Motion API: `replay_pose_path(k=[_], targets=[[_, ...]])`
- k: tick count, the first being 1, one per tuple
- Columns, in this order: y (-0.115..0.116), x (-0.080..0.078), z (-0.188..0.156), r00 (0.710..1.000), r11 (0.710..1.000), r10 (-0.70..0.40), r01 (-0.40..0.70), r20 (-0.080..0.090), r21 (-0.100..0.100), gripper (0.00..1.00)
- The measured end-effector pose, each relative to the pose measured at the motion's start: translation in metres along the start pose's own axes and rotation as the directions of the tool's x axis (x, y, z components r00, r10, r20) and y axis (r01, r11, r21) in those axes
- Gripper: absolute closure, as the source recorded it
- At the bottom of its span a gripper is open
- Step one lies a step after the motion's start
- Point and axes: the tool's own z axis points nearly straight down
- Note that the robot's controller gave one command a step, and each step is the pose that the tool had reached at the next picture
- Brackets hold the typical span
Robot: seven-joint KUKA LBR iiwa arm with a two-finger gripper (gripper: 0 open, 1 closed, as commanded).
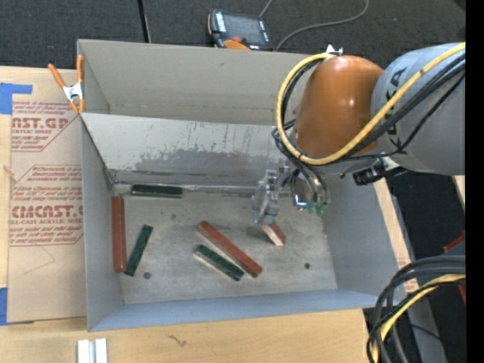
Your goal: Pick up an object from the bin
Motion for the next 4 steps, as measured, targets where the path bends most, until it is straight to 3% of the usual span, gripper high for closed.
replay_pose_path(k=[1, 2, 3, 4], targets=[[0.0, 0.001, 0.004, 1.0, 1.0, 0.0, 0.0, -0.007, 0.001, 0.0], [-0.012, -0.045, 0.138, 0.989, 0.989, 0.146, -0.146, -0.011, 0.002, 0.0], [-0.011, -0.046, 0.133, 0.989, 0.989, 0.145, -0.145, -0.007, 0.001, 1.0], [-0.056, -0.039, 0.117, 0.982, 0.982, -0.189, 0.189, -0.008, 0.001, 1.0]])
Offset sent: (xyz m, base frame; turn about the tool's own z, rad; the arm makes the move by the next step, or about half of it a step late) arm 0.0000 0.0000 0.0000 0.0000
